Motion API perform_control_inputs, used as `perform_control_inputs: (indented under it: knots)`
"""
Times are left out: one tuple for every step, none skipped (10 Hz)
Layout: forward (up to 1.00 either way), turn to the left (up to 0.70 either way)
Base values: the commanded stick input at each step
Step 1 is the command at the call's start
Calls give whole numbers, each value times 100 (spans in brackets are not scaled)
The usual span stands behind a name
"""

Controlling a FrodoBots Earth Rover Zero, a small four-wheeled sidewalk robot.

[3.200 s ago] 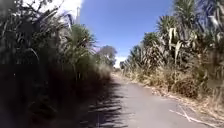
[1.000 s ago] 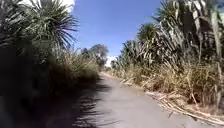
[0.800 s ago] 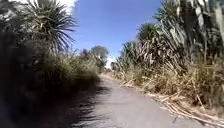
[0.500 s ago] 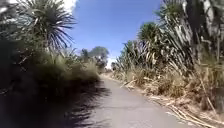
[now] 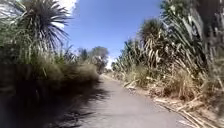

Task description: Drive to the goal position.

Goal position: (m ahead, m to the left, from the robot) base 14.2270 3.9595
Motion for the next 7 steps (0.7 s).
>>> perform_control_inputs:
  knots:
    - [70, 4]
    - [70, 11]
    - [70, 33]
    - [70, 20]
    - [70, 7]
    - [70, 0]
    - [70, 0]
